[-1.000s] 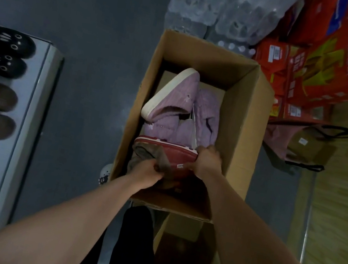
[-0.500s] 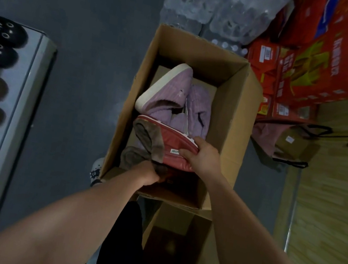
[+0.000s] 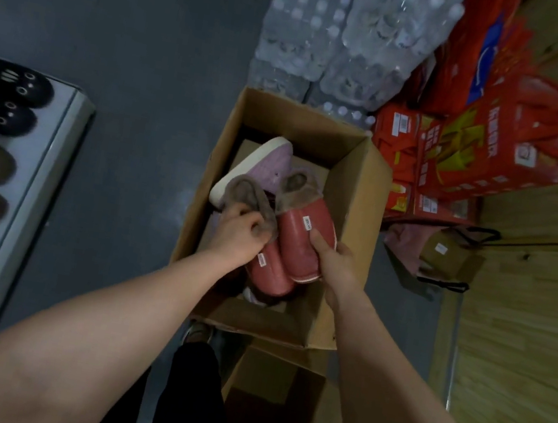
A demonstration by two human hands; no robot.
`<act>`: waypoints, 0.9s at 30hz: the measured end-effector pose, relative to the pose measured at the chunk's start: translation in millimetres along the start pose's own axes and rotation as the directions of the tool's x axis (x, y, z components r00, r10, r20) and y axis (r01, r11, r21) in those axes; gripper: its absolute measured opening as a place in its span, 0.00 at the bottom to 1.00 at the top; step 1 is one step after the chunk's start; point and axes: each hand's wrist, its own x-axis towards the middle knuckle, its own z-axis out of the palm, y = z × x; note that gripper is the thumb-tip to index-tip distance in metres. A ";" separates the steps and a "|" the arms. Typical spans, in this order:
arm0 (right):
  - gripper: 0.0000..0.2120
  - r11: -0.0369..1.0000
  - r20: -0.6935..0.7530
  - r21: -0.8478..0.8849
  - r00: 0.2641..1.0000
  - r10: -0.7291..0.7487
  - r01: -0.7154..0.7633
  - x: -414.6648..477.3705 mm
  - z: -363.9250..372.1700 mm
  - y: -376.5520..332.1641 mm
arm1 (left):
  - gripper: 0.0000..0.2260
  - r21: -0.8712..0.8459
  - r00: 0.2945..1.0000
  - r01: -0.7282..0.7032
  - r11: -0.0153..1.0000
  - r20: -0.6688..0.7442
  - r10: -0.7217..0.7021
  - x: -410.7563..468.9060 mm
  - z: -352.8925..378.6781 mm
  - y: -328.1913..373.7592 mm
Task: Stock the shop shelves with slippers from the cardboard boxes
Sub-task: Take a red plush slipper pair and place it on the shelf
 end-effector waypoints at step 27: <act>0.28 0.984 0.043 0.179 0.998 -0.035 0.026 5.1 30.0 4.5 | 0.27 -0.721 0.948 0.314 0.617 0.213 -0.235 -17.9 -18.4 -25.5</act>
